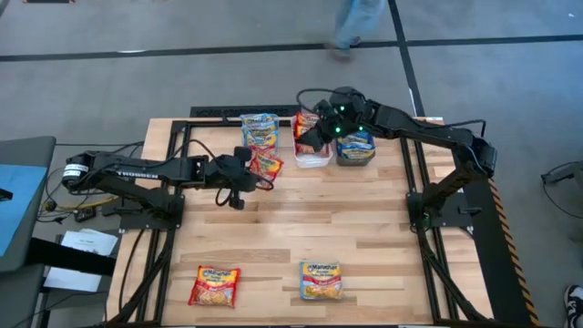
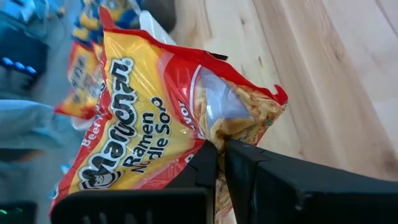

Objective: Sort Maruchan noodles
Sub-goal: Put the red noodle pack into the white bin

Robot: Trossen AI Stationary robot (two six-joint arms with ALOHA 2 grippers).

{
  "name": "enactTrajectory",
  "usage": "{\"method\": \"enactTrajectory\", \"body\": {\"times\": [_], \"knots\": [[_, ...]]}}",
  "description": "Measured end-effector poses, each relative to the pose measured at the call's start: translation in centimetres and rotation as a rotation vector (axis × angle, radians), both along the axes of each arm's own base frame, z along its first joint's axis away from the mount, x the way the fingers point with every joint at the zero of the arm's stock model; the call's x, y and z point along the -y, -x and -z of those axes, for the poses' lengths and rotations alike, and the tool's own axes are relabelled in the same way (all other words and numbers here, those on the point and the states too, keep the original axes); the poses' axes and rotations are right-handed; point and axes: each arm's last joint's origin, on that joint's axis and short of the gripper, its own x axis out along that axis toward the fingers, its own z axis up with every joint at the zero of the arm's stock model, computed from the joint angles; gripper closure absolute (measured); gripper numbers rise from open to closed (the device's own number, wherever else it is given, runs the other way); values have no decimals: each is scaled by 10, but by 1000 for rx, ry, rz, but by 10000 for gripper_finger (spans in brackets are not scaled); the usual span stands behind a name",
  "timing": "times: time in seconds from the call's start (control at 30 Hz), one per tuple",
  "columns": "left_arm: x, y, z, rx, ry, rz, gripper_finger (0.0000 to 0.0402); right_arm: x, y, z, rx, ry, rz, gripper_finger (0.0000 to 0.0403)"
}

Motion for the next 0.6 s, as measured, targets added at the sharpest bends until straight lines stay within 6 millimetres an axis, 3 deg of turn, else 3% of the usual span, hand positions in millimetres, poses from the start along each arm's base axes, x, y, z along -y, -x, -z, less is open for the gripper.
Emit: {"method": "enactTrajectory", "body": {"times": [0.6], "knots": [[-2,-6,-11,36,-230,53,401,45,12,-26,255,80,131,209]]}}
